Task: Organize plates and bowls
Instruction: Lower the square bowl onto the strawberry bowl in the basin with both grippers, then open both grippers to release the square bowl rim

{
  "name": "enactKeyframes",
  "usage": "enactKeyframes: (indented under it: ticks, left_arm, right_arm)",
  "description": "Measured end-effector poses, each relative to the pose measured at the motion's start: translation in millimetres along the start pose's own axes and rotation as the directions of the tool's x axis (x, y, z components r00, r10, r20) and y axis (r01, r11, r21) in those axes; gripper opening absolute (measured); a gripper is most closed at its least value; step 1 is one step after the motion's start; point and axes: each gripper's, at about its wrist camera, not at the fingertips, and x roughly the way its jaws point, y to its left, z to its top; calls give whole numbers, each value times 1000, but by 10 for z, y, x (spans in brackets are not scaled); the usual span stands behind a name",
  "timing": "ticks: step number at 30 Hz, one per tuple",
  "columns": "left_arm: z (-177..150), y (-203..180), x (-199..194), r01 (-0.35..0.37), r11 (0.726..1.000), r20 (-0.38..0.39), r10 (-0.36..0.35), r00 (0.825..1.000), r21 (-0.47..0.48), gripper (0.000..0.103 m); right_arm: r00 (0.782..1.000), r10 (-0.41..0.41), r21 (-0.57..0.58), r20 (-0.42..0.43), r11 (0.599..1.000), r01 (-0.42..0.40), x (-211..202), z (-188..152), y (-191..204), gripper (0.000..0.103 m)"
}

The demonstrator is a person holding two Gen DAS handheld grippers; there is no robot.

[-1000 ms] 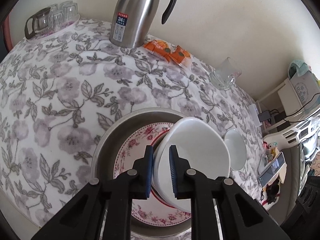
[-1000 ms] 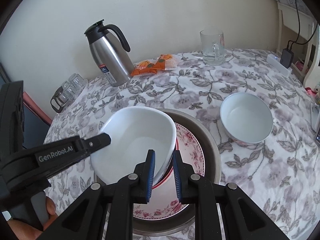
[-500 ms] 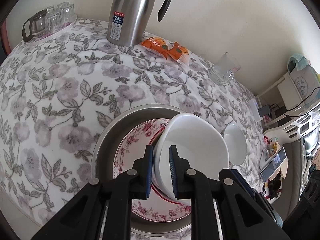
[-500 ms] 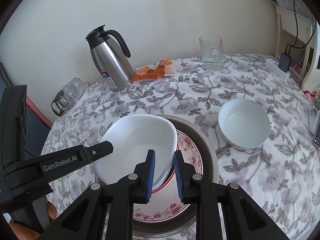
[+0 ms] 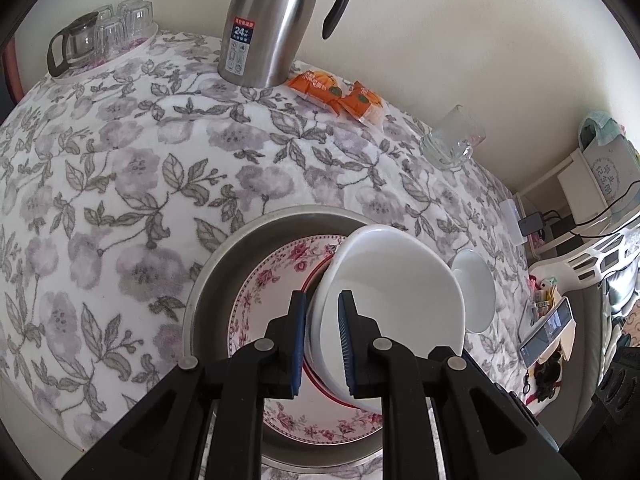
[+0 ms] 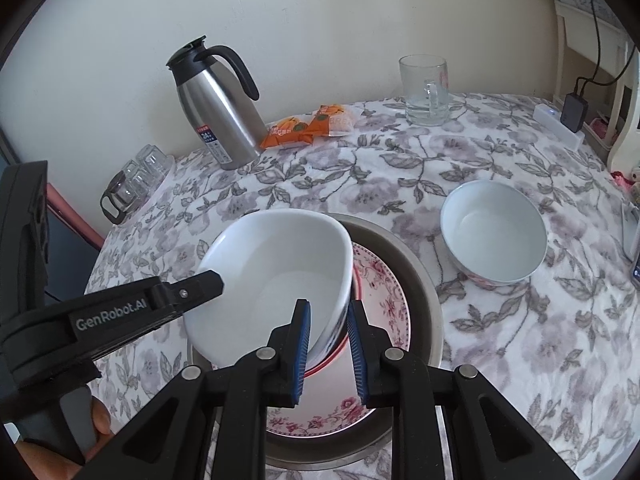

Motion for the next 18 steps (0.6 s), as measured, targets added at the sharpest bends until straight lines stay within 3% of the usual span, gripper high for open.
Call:
enactKeyframes:
  ticks: [8,11,13,15,16,18]
  left_arm:
    - [35,-5,-180,7,1000,60,-5,998,-28,18]
    - [41,-15,-230,-12,1000,82,14,997,-26,26]
    - [45,-22,-263,-33,999,101,35,994,-22,43]
    - [51,-20,-281,-47,999,111,49,993,-20,55]
    - [54,-18,-285,-54,998,113,56,992,-21,62]
    - [54,-10,-288,-71,997,114,73,991,-27,65]
  right_arm:
    - [1000,-21,-2,-7,1000,21,-59,13,-16,22]
    - [1000,-29,2,4,1000,29,-103,21,-24,24]
    - [999,-45,17,15,999,45,-131,27,-62,34]
    - [997,-71,37,18,997,71,-130,33,-100,61]
    - [997,-79,42,17,996,79,-126,34,-121,61]
    - [997,-83,44,10,996,82,-118,40,-143,61]
